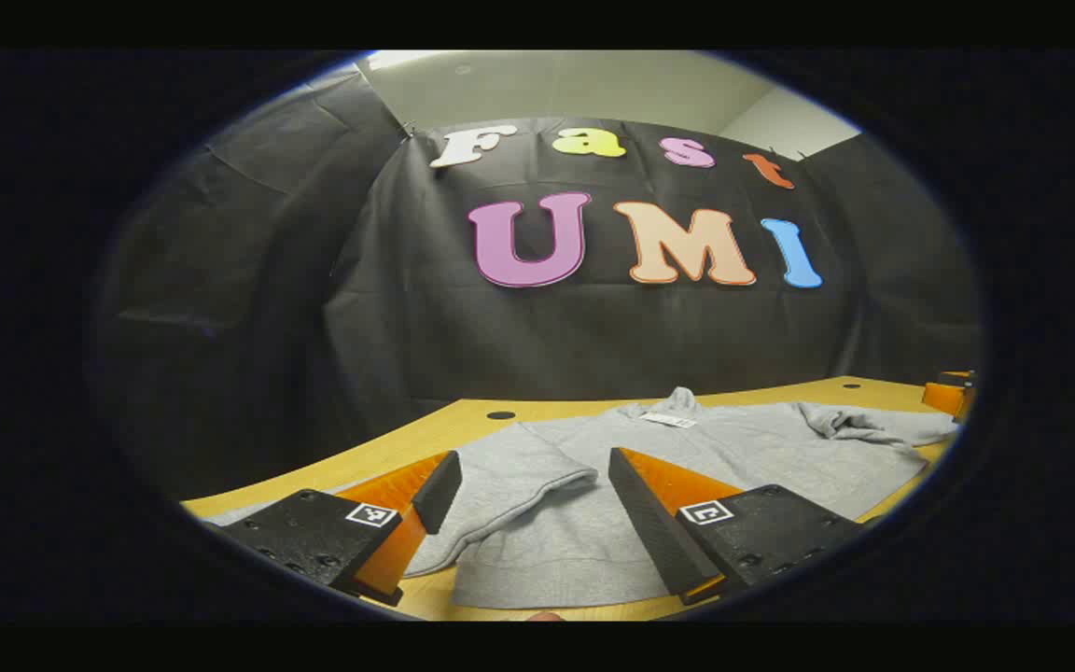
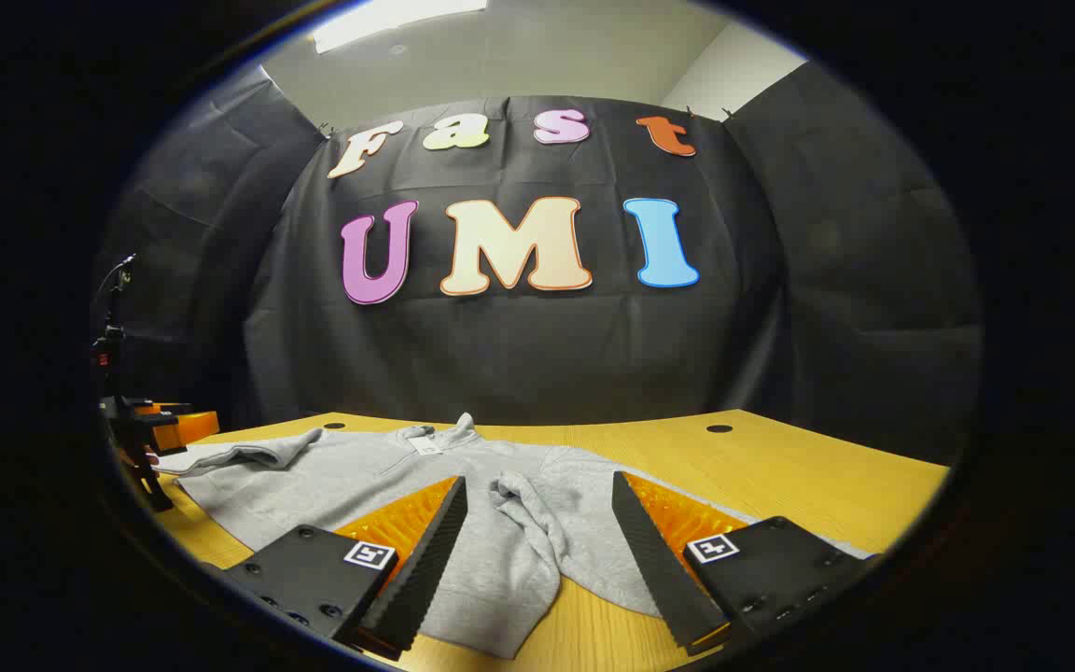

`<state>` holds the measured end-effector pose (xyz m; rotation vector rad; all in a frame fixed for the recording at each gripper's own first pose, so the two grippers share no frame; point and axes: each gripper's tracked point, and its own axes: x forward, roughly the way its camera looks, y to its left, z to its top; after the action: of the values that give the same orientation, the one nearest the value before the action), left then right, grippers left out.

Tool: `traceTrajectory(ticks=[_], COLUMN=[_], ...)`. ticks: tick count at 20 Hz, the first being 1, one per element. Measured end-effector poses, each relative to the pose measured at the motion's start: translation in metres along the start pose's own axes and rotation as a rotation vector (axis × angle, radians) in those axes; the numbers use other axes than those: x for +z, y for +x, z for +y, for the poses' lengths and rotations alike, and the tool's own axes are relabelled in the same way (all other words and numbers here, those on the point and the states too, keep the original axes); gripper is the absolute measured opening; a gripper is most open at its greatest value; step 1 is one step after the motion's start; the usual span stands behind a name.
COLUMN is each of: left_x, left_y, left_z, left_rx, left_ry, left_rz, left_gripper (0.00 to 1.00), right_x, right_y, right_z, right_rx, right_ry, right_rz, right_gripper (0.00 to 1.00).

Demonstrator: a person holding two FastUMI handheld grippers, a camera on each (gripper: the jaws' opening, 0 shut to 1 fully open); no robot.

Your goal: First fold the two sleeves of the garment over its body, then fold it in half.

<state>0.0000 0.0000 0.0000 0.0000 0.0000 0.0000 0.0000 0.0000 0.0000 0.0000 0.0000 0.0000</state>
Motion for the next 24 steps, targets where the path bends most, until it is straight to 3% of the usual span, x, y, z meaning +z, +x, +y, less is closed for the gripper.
traceTrajectory(ticks=[24], left_x=[0.0006], left_y=[-0.0014], left_z=[0.0001], left_rx=[0.001], left_ry=[0.0], left_rz=[-0.001], left_gripper=[0.94], right_x=[-0.0011], right_y=[0.0], right_z=[0.0039], right_rx=[0.017], right_ry=[0.001], right_rz=[-0.002], right_gripper=[0.97])
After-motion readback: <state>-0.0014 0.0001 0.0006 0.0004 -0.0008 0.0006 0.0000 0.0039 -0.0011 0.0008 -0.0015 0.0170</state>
